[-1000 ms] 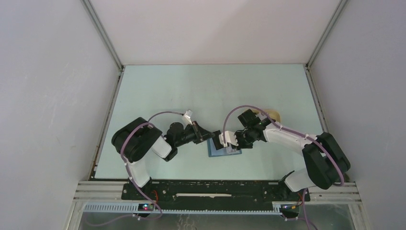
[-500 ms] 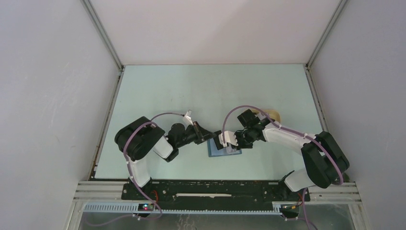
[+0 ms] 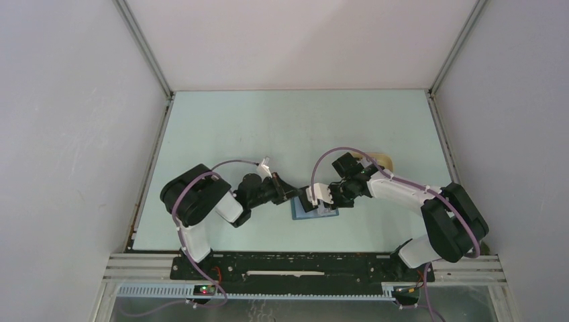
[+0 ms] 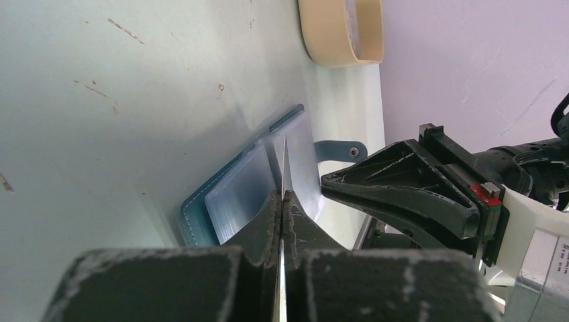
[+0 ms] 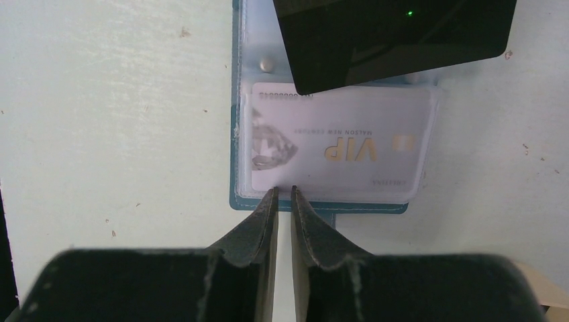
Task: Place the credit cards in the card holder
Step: Insert the credit card into the card holder.
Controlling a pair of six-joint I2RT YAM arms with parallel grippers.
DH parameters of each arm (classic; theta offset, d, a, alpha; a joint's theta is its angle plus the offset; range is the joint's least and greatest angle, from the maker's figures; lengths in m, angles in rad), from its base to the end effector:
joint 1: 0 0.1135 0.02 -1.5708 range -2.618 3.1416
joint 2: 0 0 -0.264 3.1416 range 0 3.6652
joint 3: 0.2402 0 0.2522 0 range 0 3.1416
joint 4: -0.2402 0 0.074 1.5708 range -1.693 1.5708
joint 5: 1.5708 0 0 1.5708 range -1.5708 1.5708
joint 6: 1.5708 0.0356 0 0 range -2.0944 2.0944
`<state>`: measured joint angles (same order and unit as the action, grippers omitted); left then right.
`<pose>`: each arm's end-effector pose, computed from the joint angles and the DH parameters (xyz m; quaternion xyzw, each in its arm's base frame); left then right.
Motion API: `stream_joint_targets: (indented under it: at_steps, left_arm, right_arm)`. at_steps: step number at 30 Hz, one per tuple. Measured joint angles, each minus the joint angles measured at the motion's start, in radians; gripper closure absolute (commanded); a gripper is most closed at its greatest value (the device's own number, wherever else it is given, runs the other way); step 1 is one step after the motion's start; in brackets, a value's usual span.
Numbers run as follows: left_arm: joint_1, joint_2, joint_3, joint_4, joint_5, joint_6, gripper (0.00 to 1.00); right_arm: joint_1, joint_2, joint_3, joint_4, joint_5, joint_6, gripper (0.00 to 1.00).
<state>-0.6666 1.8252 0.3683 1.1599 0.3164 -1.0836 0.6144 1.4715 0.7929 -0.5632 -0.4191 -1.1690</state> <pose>0.2109 -0.1800 0.1009 -0.0727 0.7961 -0.5320 0.2792 0.2013 0.1598 0.1683 -0.7722 0.5796 0.1535 0.2102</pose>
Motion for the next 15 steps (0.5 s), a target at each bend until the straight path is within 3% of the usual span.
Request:
stream_joint_targets:
  at_steps: [15]
  left_arm:
    - [-0.026,-0.008,0.015,-0.064,-0.025,0.004,1.00]
  right_arm:
    - [0.001,0.001,0.001,-0.002,0.000,0.001,0.81]
